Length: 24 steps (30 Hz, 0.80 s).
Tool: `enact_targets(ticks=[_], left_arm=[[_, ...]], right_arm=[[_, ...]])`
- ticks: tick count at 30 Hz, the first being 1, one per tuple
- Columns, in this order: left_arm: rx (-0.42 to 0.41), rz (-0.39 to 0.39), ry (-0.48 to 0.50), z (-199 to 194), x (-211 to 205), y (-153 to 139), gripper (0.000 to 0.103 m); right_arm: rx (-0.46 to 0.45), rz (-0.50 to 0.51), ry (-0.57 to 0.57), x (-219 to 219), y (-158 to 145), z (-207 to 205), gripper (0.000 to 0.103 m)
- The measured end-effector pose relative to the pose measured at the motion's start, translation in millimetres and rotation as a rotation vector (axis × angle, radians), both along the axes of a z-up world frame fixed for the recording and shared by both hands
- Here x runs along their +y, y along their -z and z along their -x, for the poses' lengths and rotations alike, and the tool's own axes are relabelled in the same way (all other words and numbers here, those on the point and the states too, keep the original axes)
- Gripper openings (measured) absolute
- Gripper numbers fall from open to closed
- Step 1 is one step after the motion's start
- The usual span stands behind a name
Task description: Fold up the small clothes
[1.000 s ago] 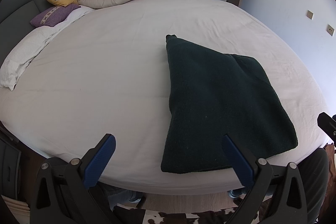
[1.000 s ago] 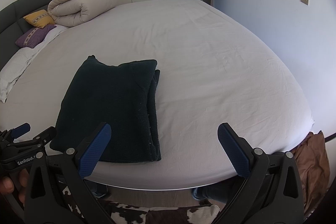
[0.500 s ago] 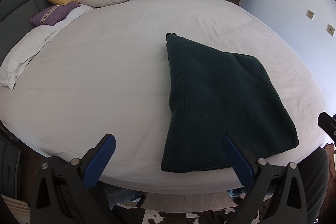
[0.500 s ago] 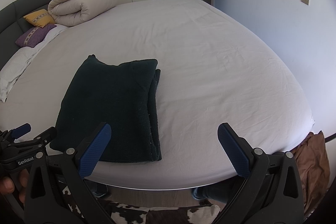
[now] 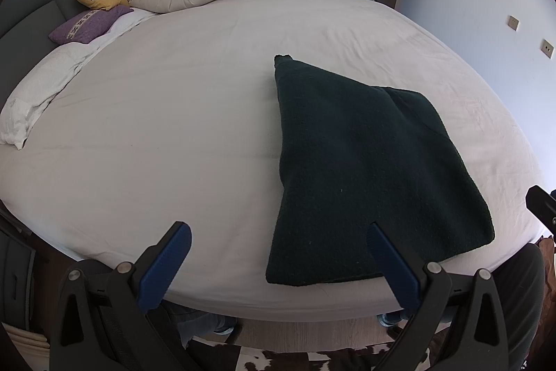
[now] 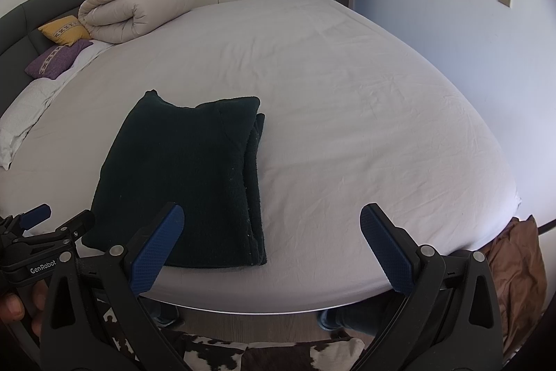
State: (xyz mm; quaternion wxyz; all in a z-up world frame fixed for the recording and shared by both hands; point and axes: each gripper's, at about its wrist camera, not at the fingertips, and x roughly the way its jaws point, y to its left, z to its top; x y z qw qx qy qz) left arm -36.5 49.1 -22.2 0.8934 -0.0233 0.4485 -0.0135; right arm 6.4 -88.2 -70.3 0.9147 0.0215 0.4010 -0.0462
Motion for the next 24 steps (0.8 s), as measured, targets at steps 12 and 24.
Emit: enact_targets(ticks=[12, 24], left_arm=[[0.007, 0.001, 0.003, -0.9, -0.2, 0.7, 0.103], [-0.005, -0.004, -0.016, -0.1, 0.6, -0.6, 0.103]], right_arm=[[0.002, -0.001, 0.0, 0.4, 0.6, 0.3, 0.103], [0.009, -0.014, 0.006, -1.0, 4.5, 0.0, 0.103]])
